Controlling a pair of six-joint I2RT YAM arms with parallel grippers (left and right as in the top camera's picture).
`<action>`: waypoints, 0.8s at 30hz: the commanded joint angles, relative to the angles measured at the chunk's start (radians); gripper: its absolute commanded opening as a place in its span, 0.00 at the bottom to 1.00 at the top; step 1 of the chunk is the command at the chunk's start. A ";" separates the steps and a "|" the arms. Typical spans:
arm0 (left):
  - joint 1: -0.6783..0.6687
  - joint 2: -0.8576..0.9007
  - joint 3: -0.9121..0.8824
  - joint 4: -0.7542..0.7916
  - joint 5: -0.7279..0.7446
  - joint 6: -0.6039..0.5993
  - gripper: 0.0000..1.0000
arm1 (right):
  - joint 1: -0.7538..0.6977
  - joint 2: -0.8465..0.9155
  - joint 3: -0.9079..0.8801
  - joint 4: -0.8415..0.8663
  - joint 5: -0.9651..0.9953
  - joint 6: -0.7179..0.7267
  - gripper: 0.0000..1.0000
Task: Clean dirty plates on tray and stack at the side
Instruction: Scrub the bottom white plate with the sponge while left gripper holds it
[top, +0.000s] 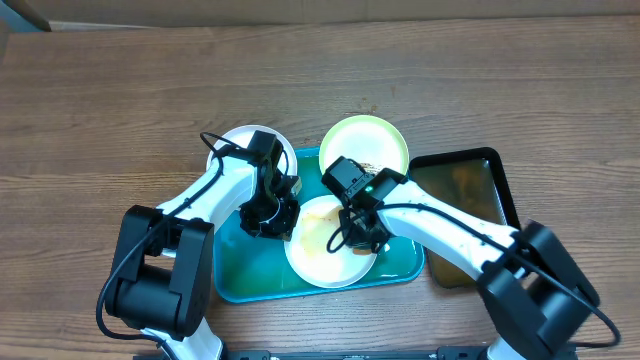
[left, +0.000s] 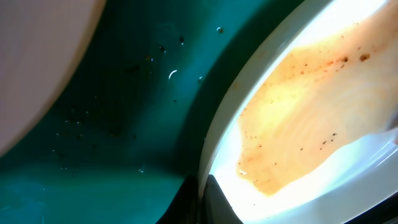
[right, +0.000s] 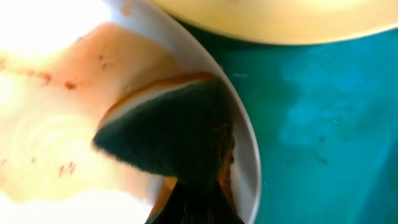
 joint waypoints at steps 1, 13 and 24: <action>0.000 0.012 0.005 -0.005 -0.011 -0.007 0.04 | -0.008 -0.093 0.009 0.008 -0.051 -0.103 0.04; 0.000 0.012 0.005 -0.006 -0.011 -0.007 0.04 | -0.008 -0.105 -0.081 0.132 -0.058 -0.133 0.04; 0.000 0.012 0.005 -0.006 -0.010 -0.008 0.04 | -0.040 -0.091 -0.191 0.216 -0.113 -0.156 0.04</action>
